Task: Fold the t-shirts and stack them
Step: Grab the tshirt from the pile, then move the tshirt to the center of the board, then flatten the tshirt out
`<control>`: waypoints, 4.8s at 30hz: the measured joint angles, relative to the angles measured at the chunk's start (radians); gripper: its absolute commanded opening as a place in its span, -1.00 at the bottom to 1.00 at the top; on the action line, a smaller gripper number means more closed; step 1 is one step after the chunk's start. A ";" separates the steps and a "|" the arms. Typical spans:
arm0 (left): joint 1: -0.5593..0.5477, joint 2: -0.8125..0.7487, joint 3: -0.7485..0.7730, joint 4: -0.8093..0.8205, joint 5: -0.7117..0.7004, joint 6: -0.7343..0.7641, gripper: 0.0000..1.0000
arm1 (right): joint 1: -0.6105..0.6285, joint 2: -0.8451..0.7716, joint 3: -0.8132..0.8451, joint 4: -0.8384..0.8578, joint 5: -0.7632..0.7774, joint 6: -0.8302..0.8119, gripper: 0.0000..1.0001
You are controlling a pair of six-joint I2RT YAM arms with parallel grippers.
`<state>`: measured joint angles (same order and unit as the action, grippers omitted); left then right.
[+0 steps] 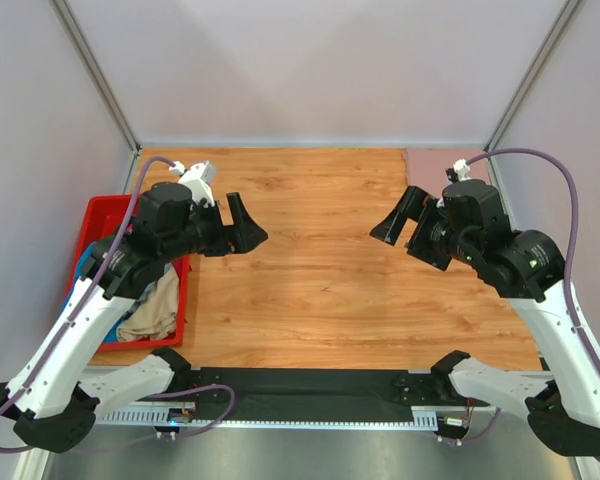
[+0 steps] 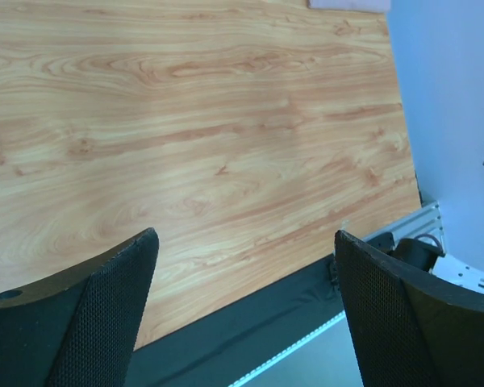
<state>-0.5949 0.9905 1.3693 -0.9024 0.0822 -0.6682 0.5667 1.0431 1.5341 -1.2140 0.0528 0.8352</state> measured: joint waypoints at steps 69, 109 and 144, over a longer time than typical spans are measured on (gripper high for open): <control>-0.218 0.260 -0.227 0.303 0.118 -0.370 -1.00 | -0.001 -0.064 -0.002 -0.057 -0.081 -0.132 0.91; -0.098 0.455 -0.063 0.006 0.005 -0.012 0.54 | -0.105 0.023 -0.381 0.044 -0.029 -0.179 0.48; -0.058 0.924 0.477 -0.109 0.081 0.248 -1.00 | -0.411 0.403 -0.341 0.216 -0.174 -0.308 -0.99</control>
<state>-0.6529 1.9141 1.8465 -1.0119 0.1631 -0.4206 0.1555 1.4464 1.1931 -0.9977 -0.1215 0.5274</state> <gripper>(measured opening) 0.006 0.022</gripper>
